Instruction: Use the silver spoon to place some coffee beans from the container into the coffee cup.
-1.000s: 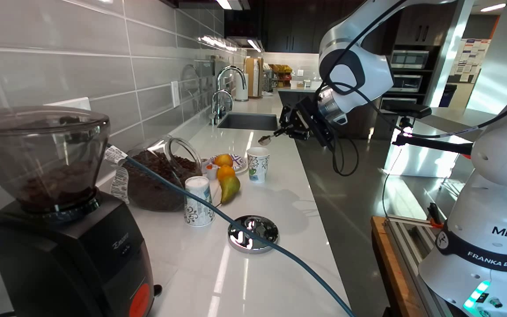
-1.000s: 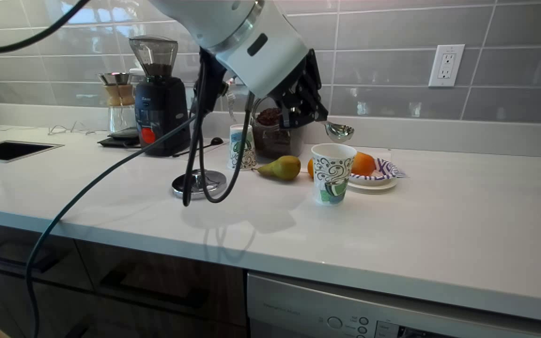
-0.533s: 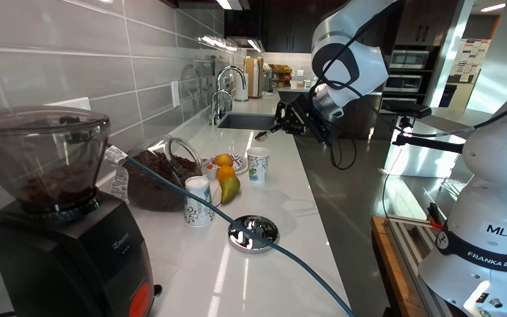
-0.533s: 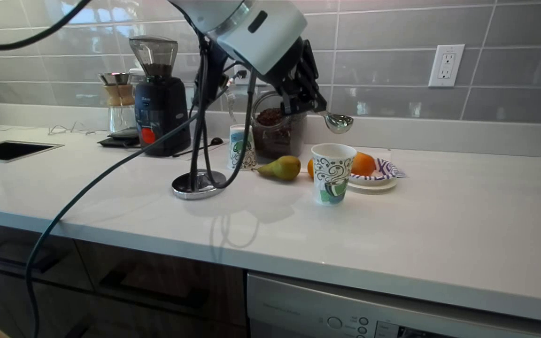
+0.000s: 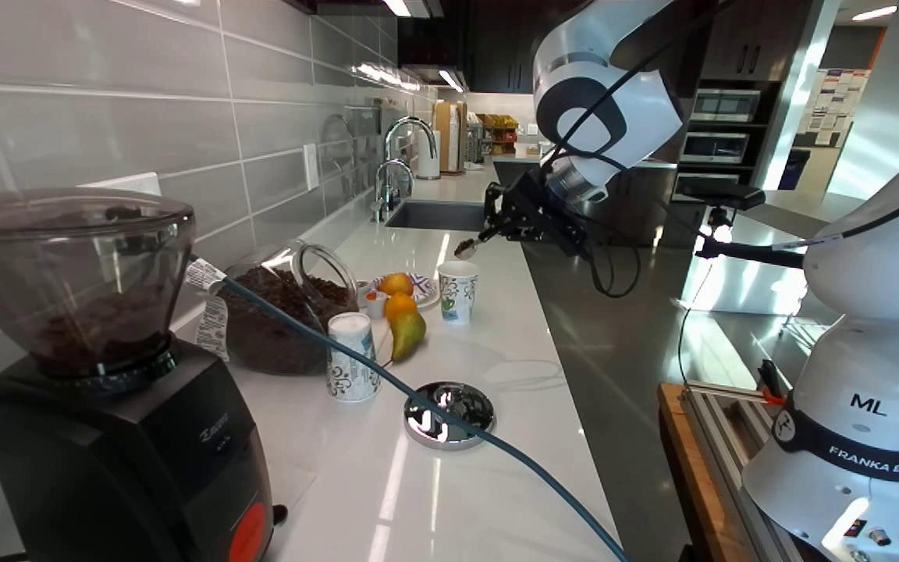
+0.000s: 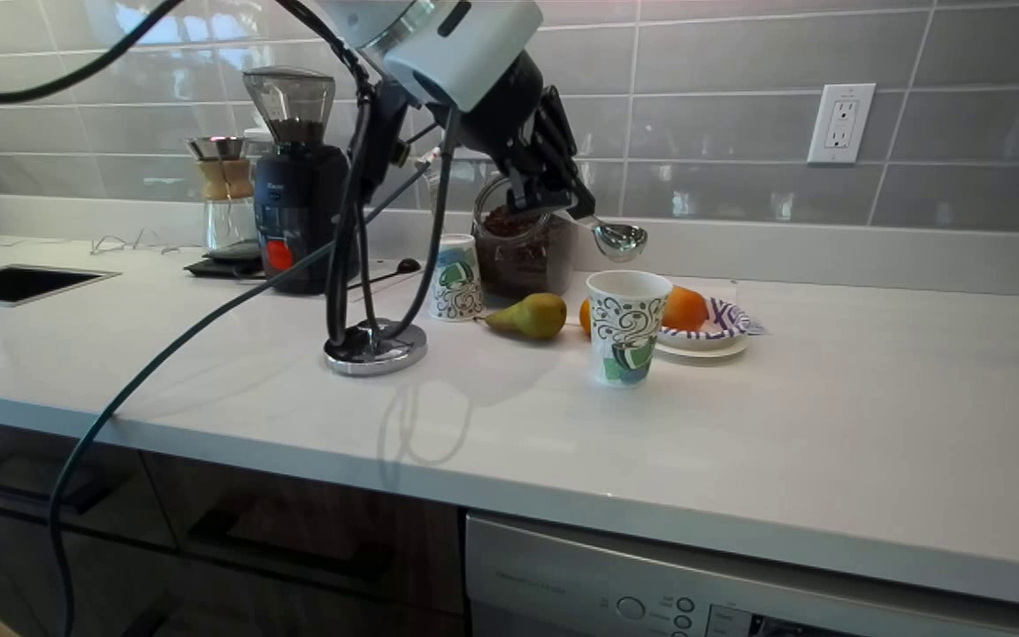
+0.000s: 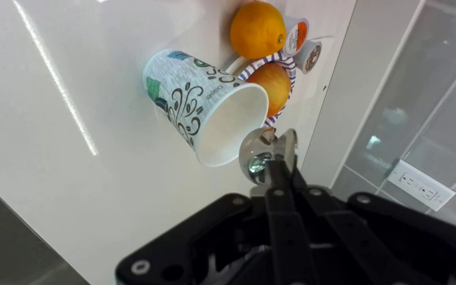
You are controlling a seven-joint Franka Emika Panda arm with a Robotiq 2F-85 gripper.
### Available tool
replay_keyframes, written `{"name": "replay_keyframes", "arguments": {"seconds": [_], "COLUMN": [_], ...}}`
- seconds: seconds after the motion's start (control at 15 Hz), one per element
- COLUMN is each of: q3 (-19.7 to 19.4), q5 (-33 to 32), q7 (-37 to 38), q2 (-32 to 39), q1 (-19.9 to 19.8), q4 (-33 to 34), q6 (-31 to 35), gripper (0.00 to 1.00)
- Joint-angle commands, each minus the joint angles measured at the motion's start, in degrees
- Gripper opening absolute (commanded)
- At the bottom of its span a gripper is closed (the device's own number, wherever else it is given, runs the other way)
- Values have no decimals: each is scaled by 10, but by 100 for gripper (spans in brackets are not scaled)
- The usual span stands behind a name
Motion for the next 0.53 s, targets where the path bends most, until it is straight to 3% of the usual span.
{"name": "replay_keyframes", "arguments": {"seconds": [0.0, 0.47], "q3": [62, 179], "q5": [0, 0], "q7": [-7, -39], "q2": [-7, -31], "q1": [-54, -170], "q4": [11, 11], "q6": [23, 23], "gripper": [1, 1]}}
